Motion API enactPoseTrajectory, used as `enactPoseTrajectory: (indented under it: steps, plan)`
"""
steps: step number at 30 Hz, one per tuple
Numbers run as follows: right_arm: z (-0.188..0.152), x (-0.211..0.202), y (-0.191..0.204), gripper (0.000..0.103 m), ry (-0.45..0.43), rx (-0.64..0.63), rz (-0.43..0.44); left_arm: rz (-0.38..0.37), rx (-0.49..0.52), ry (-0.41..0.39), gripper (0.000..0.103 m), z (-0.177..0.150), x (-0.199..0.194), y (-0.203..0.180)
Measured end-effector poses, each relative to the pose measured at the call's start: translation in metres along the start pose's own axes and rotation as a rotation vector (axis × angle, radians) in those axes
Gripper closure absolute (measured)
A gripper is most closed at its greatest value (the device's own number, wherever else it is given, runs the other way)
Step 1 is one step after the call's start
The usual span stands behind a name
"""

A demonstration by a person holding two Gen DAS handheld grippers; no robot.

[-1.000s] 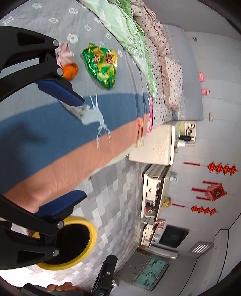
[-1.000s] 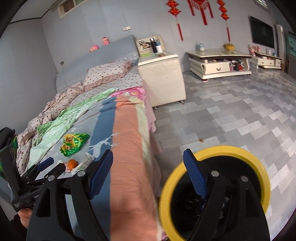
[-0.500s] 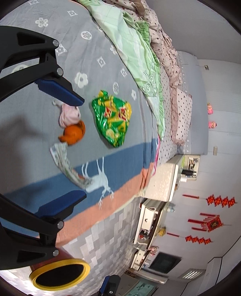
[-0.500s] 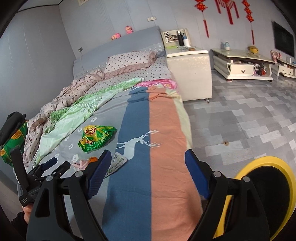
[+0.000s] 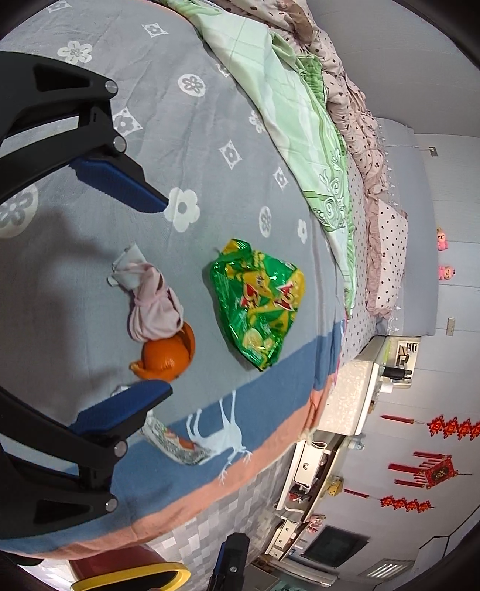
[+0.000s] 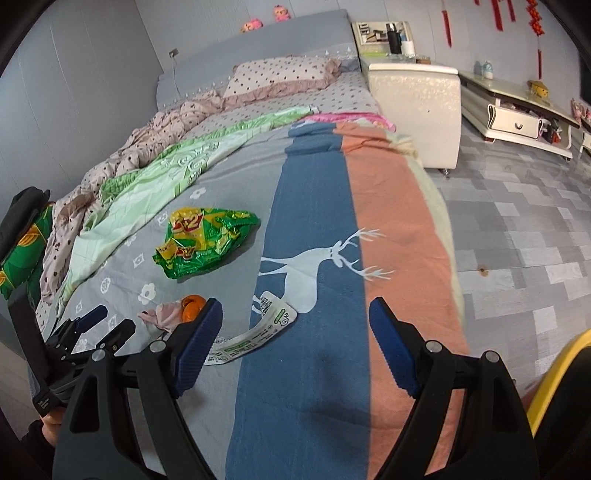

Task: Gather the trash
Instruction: 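Move both tools back over the remaining trash on the bed, then grasp the pink cloth with the left tool while the right tool grasps the white paper strip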

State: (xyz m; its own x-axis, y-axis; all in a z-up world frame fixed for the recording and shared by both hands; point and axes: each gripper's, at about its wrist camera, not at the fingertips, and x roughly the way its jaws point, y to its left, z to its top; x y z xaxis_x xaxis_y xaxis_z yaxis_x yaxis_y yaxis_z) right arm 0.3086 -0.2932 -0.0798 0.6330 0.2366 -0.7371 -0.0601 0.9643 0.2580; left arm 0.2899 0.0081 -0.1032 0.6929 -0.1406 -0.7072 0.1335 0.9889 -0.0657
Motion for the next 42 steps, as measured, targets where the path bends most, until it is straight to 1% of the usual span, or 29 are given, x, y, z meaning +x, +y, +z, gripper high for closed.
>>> enactPoseTrajectory:
  steps: [3, 6, 13, 16, 19, 23, 24, 26, 29, 31, 33, 36, 38, 42]
  plan:
    - [0.001, 0.021, 0.002, 0.025, 0.025, -0.006, -0.003, -0.003, 0.01, 0.012, 0.015, -0.004, 0.009, 0.008]
    - [0.001, 0.041, 0.001, 0.025, 0.048, -0.006, -0.004, -0.021, 0.013, 0.026, 0.015, -0.006, 0.019, 0.016]
    - [0.005, 0.076, 0.0, 0.026, 0.08, -0.006, -0.007, -0.041, 0.058, 0.044, 0.016, -0.004, 0.039, 0.016]
    - [0.009, 0.087, -0.002, 0.027, 0.09, 0.003, -0.005, -0.059, 0.067, 0.061, 0.021, -0.003, 0.049, 0.013]
    - [0.012, 0.098, -0.005, 0.035, 0.113, 0.015, 0.006, -0.073, 0.089, 0.077, 0.027, -0.005, 0.056, 0.007]
    - [0.01, 0.111, -0.005, 0.039, 0.136, 0.004, 0.008, -0.092, 0.112, 0.101, 0.039, -0.006, 0.065, 0.0]
    - [0.009, 0.113, -0.005, 0.04, 0.141, 0.007, 0.012, -0.095, 0.113, 0.105, 0.043, -0.006, 0.066, -0.001]
    - [0.008, 0.115, -0.005, 0.04, 0.153, 0.017, 0.022, -0.108, 0.113, 0.118, 0.048, -0.007, 0.069, -0.003]
    - [0.002, 0.114, -0.003, 0.04, 0.162, 0.024, 0.041, -0.111, 0.118, 0.123, 0.052, -0.008, 0.07, -0.004]
    - [-0.001, 0.111, 0.001, 0.04, 0.164, 0.009, 0.046, -0.114, 0.117, 0.124, 0.054, -0.009, 0.071, -0.005]
    - [-0.005, 0.11, 0.004, 0.041, 0.168, -0.006, 0.044, -0.114, 0.114, 0.125, 0.058, -0.009, 0.072, -0.005]
    - [-0.008, 0.114, 0.006, 0.047, 0.186, -0.012, 0.043, -0.113, 0.109, 0.121, 0.062, -0.008, 0.072, -0.005]
    - [-0.01, 0.115, 0.007, 0.053, 0.191, -0.014, 0.038, -0.113, 0.108, 0.117, 0.064, -0.008, 0.071, -0.003]
    - [-0.017, 0.116, 0.012, 0.057, 0.202, -0.029, 0.043, -0.118, 0.107, 0.108, 0.068, -0.007, 0.068, -0.003]
